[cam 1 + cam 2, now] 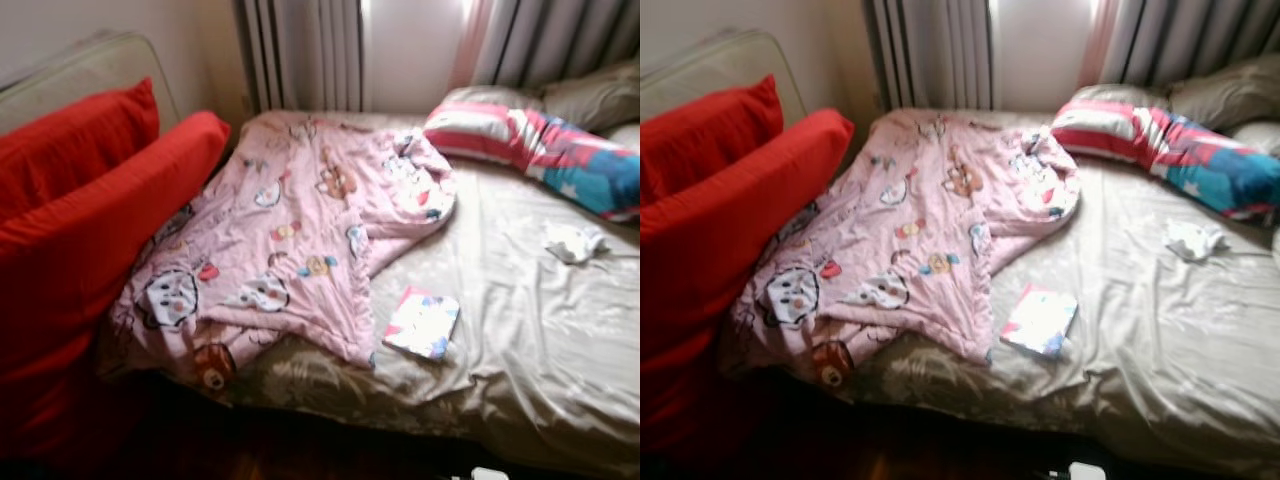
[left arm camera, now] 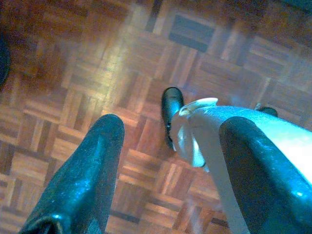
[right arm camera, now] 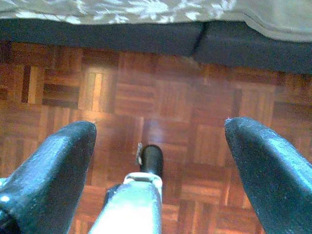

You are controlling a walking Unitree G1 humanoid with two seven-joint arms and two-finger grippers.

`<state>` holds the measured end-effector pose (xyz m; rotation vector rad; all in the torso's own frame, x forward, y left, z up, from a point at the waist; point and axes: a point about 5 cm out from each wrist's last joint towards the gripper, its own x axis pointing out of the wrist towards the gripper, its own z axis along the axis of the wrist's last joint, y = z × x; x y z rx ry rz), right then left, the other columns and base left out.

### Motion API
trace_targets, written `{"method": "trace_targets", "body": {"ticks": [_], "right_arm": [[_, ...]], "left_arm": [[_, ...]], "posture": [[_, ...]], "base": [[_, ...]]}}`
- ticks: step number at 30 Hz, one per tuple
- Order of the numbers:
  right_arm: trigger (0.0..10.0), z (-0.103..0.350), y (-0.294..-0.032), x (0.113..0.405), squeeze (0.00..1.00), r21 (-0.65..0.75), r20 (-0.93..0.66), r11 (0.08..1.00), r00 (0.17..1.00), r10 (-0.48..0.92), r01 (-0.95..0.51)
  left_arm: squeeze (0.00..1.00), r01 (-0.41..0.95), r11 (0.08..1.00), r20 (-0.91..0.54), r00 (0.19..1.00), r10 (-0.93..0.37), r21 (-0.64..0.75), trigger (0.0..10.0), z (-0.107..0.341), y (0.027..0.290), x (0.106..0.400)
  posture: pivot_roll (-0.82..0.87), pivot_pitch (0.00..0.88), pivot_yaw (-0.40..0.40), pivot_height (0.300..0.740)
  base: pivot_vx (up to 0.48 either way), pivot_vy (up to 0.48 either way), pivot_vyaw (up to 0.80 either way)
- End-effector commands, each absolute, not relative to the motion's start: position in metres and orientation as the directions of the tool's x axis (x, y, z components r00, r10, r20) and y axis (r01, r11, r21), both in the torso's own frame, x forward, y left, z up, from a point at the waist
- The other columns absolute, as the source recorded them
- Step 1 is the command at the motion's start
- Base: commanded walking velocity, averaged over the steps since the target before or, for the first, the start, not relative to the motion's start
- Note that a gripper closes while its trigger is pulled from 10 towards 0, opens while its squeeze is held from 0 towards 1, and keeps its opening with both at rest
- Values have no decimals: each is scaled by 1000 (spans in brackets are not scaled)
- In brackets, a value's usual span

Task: Clean up the room

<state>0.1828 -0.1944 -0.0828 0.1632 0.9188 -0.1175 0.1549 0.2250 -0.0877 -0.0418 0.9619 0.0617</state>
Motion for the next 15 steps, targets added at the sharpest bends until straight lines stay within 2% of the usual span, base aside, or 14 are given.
{"method": "trace_targets", "body": {"ticks": [1, 15], "right_arm": [[10000, -86, -198, 176, 0, 91, -807, 977, 589, -42, 195], [10000, -84, -194, 179, 0, 92, -800, 975, 599, -48, 201]], "left_arm": [[0, -72, 997, -834, 551, 32, -9, 10000, -90, 224, 151], [0, -74, 997, -834, 551, 29, -14, 10000, -89, 216, 159]], "posture": [[-32, 156, 33, 740], [-34, 161, 28, 740]], "base": [[322, 0, 0], [329, 0, 0]]}}
